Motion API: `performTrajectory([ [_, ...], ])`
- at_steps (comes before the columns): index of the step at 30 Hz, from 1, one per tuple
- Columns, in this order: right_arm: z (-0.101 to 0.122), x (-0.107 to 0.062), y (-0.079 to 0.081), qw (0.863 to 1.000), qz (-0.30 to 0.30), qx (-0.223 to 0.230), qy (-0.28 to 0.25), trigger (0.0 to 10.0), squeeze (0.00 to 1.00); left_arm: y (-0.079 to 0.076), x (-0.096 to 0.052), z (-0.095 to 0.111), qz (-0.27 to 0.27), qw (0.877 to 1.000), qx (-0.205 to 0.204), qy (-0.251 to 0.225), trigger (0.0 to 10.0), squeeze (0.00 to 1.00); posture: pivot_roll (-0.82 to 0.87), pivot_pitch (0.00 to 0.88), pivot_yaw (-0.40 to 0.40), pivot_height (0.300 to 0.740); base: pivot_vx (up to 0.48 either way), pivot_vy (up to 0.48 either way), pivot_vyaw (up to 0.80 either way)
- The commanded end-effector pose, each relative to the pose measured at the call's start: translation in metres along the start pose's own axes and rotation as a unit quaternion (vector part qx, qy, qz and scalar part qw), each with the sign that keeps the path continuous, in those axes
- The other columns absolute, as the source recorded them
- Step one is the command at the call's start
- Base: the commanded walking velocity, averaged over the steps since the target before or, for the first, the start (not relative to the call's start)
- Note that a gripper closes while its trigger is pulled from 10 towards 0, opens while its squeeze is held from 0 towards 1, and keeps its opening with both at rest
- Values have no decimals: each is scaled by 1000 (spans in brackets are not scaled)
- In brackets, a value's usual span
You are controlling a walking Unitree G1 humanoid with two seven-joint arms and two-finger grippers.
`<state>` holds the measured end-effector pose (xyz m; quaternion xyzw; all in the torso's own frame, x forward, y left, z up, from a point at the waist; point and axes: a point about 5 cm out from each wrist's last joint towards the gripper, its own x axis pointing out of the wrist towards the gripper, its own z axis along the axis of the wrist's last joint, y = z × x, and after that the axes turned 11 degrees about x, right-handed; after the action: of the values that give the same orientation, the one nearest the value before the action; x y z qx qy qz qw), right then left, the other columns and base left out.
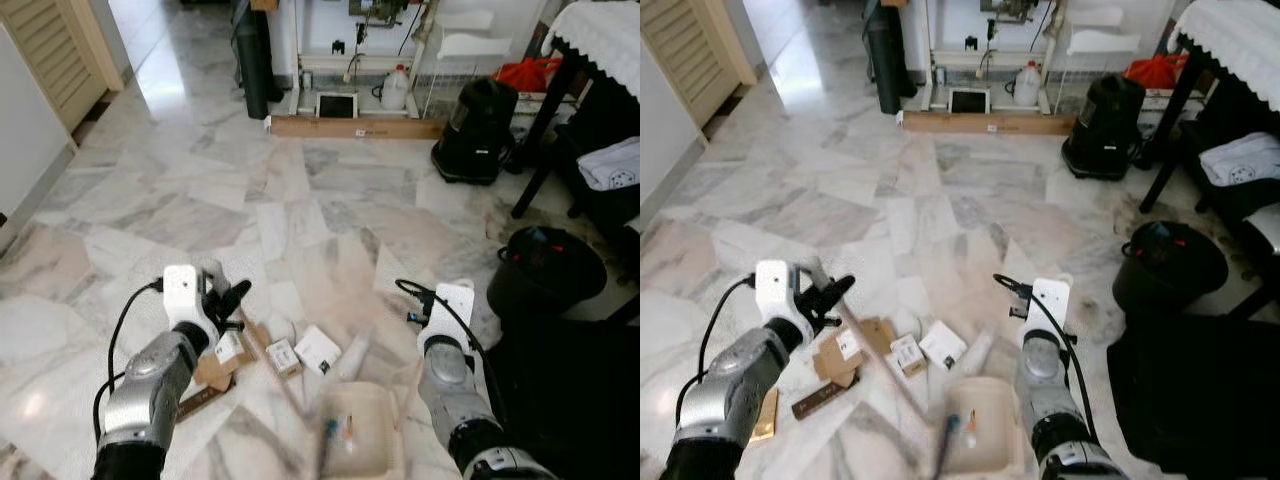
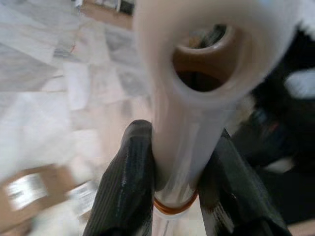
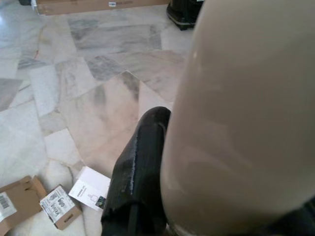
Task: Sweep floor
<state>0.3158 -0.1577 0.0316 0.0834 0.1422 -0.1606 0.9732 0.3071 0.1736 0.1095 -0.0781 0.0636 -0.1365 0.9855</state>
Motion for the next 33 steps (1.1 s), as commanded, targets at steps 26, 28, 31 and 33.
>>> performTrajectory([
  [26,14,2,1,998,21,43,-29,10000,0,-8,1,79,56,968,145,-198,10000,0,-22,62,-5,740,0,0,0],
  [28,14,2,2,998,24,45,-32,10000,0,-8,1,79,57,967,146,-199,10000,0,-24,60,-5,740,0,0,0],
  [31,20,0,3,996,39,63,-49,10000,0,-10,1,73,49,962,185,-193,10000,0,-24,58,-5,740,0,0,0],
  [33,22,-1,2,994,45,79,-56,10000,0,-11,1,66,46,960,205,-184,10000,0,-25,56,-5,740,0,0,0],
])
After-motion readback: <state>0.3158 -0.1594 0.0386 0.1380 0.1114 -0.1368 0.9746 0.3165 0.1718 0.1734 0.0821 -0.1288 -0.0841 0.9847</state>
